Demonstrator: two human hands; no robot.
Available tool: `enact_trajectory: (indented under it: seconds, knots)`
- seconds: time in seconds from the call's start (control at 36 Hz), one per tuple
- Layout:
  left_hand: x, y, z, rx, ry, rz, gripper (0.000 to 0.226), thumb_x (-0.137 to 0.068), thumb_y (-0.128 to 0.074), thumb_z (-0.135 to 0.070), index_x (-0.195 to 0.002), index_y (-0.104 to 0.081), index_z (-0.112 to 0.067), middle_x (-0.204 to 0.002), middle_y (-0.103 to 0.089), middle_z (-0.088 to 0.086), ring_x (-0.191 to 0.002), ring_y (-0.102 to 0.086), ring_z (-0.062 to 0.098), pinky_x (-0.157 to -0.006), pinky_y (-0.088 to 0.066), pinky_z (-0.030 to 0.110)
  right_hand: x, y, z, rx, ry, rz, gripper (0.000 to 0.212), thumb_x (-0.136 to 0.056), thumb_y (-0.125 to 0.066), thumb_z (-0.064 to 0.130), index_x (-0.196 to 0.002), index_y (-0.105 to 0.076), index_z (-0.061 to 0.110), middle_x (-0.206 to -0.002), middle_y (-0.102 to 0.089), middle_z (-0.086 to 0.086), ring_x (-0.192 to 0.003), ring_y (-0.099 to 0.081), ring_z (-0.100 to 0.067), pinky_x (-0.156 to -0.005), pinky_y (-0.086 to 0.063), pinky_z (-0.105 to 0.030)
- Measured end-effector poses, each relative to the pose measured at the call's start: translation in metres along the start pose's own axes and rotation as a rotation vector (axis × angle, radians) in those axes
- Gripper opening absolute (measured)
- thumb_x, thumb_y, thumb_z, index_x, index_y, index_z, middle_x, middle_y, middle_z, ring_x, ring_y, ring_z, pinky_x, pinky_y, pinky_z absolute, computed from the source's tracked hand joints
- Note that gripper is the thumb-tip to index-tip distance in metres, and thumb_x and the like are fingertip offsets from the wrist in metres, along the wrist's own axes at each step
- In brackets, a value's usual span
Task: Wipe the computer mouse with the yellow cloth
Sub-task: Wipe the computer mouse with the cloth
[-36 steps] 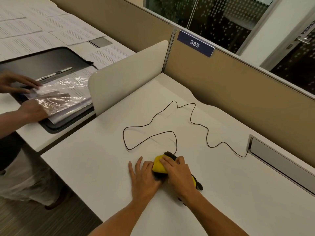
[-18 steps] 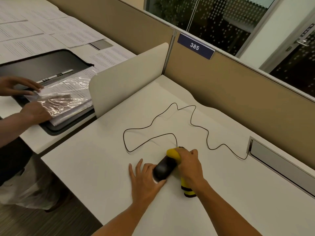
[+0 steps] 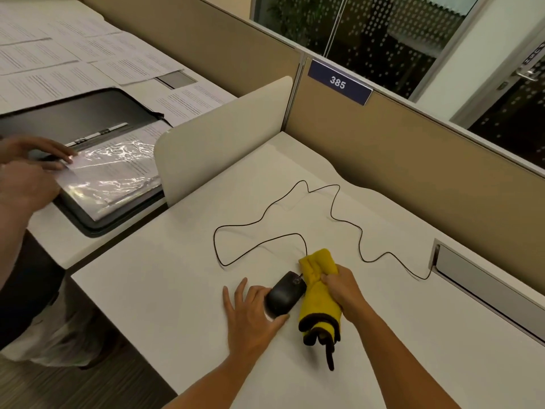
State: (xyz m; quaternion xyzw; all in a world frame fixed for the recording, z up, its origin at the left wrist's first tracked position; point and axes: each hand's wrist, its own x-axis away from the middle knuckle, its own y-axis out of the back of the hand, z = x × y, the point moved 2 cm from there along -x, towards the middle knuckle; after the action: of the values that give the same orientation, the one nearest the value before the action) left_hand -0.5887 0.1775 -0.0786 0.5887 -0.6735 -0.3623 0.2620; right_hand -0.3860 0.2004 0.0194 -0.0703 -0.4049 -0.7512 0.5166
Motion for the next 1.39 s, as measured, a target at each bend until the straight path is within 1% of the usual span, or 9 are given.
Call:
enact_trajectory:
  seconds: [0.11, 0.28, 0.61, 0.75, 0.86, 0.94, 1.17, 1.31, 1.39]
  knots:
    - [0.0, 0.001, -0.001, 0.002, -0.003, -0.02, 0.058, -0.066, -0.062, -0.075, -0.105, -0.059, -0.032, -0.107, -0.063, -0.016, -0.136, -0.041, 0.022, -0.117, -0.015, 0.06, 0.002, -0.011, -0.002, -0.007, 0.018, 0.015, 0.04, -0.095, -0.052, 0.016, -0.134, -0.052, 0.012, -0.125, -0.061, -0.013, -0.102, -0.057, -0.026, -0.088, -0.048, -0.038]
    - [0.001, 0.0, 0.0, 0.002, -0.007, -0.04, 0.062, -0.068, -0.056, -0.08, -0.106, -0.06, -0.032, -0.108, -0.063, -0.015, -0.136, -0.042, 0.022, -0.118, -0.012, 0.057, 0.016, -0.025, -0.007, 0.004, 0.065, -0.03, 0.039, -0.099, -0.048, 0.022, -0.137, -0.049, 0.014, -0.127, -0.058, -0.011, -0.103, -0.056, -0.023, -0.089, -0.047, -0.036]
    - [0.0, -0.003, 0.001, 0.0, 0.006, -0.016, 0.063, -0.069, -0.054, -0.081, -0.108, -0.061, -0.032, -0.111, -0.064, -0.015, -0.136, -0.042, 0.022, -0.118, -0.013, 0.058, 0.035, -0.031, -0.026, -0.092, 0.07, -0.083, 0.032, -0.1, -0.049, 0.032, -0.128, -0.055, 0.017, -0.114, -0.061, -0.006, -0.099, -0.06, -0.024, -0.088, -0.051, -0.039]
    - [0.0, -0.003, 0.003, 0.013, 0.01, -0.016, 0.063, -0.069, -0.055, -0.081, -0.109, -0.061, -0.032, -0.111, -0.064, -0.015, -0.136, -0.041, 0.021, -0.118, -0.012, 0.058, 0.046, -0.031, -0.034, -0.132, 0.096, -0.013, 0.027, -0.1, -0.053, 0.027, -0.126, -0.055, 0.02, -0.114, -0.06, -0.002, -0.099, -0.06, -0.022, -0.088, -0.049, -0.036]
    - [0.0, -0.002, 0.002, 0.031, 0.0, -0.012, 0.064, -0.07, -0.053, -0.081, -0.11, -0.06, -0.032, -0.114, -0.063, -0.014, -0.138, -0.039, 0.022, -0.119, -0.009, 0.058, 0.047, -0.013, -0.037, -0.346, -0.019, 0.099, 0.03, -0.094, -0.062, 0.024, -0.122, -0.059, 0.014, -0.111, -0.069, -0.01, -0.099, -0.066, -0.03, -0.087, -0.055, -0.047]
    - [0.0, 0.0, 0.0, 0.039, -0.003, 0.002, 0.064, -0.07, -0.053, -0.081, -0.111, -0.059, -0.033, -0.115, -0.062, -0.015, -0.138, -0.037, 0.022, -0.12, -0.005, 0.056, 0.042, 0.005, -0.027, -0.448, -0.028, 0.024, 0.024, -0.094, -0.062, 0.022, -0.117, -0.058, 0.016, -0.107, -0.068, -0.011, -0.096, -0.065, -0.031, -0.079, -0.055, -0.044]
    - [0.001, 0.001, 0.0, 0.024, -0.002, 0.006, 0.061, -0.066, -0.059, -0.076, -0.109, -0.058, -0.033, -0.111, -0.063, -0.016, -0.136, -0.04, 0.022, -0.118, -0.013, 0.059, 0.014, 0.007, 0.011, -0.064, 0.144, -0.025, 0.035, -0.097, -0.051, 0.014, -0.133, -0.054, 0.014, -0.119, -0.062, -0.01, -0.098, -0.059, -0.024, -0.084, -0.048, -0.037]
    - [0.0, 0.0, -0.001, 0.017, -0.001, -0.002, 0.06, -0.066, -0.058, -0.076, -0.107, -0.059, -0.033, -0.108, -0.063, -0.016, -0.135, -0.042, 0.022, -0.116, -0.017, 0.061, 0.001, -0.012, 0.017, 0.178, 0.182, 0.03, 0.041, -0.098, -0.052, 0.022, -0.137, -0.049, 0.014, -0.134, -0.057, -0.011, -0.116, -0.056, -0.029, -0.094, -0.044, -0.034]
    - [-0.001, 0.0, -0.001, 0.02, -0.002, -0.014, 0.059, -0.067, -0.059, -0.076, -0.107, -0.059, -0.033, -0.108, -0.063, -0.016, -0.134, -0.043, 0.022, -0.116, -0.017, 0.06, 0.0, -0.023, 0.016, 0.169, 0.182, 0.06, 0.048, -0.093, -0.06, 0.037, -0.135, -0.05, 0.016, -0.13, -0.059, -0.009, -0.114, -0.058, -0.028, -0.096, -0.046, -0.038]
